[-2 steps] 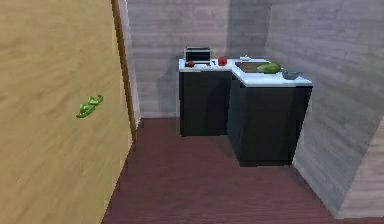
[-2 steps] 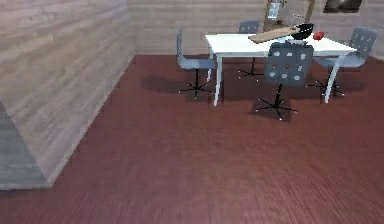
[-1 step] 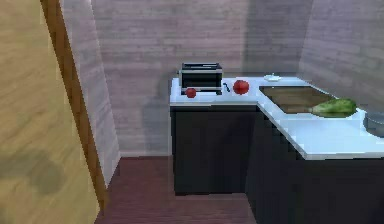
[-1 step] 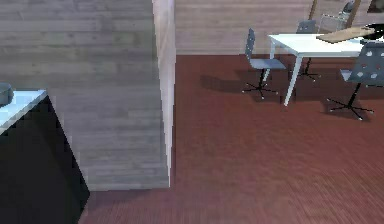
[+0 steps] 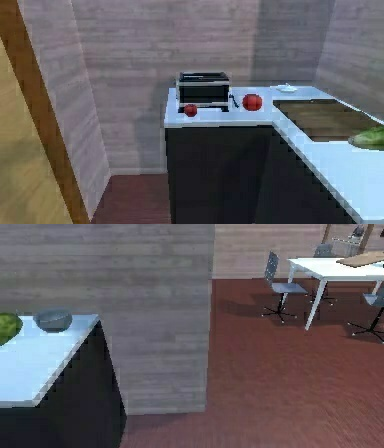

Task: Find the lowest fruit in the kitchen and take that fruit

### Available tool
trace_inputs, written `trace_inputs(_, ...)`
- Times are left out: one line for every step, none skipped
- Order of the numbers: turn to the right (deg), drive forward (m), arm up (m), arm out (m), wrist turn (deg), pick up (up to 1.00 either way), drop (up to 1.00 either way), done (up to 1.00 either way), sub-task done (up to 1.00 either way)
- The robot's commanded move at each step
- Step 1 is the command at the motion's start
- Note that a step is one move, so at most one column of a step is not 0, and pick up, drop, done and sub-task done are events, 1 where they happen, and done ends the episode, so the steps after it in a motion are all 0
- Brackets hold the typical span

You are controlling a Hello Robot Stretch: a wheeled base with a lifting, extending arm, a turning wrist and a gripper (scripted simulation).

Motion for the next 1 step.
trace_inputs(45.0, 0.00, 0.00, 0.00, 0.0, 0.00, 0.00, 0.00, 0.00)
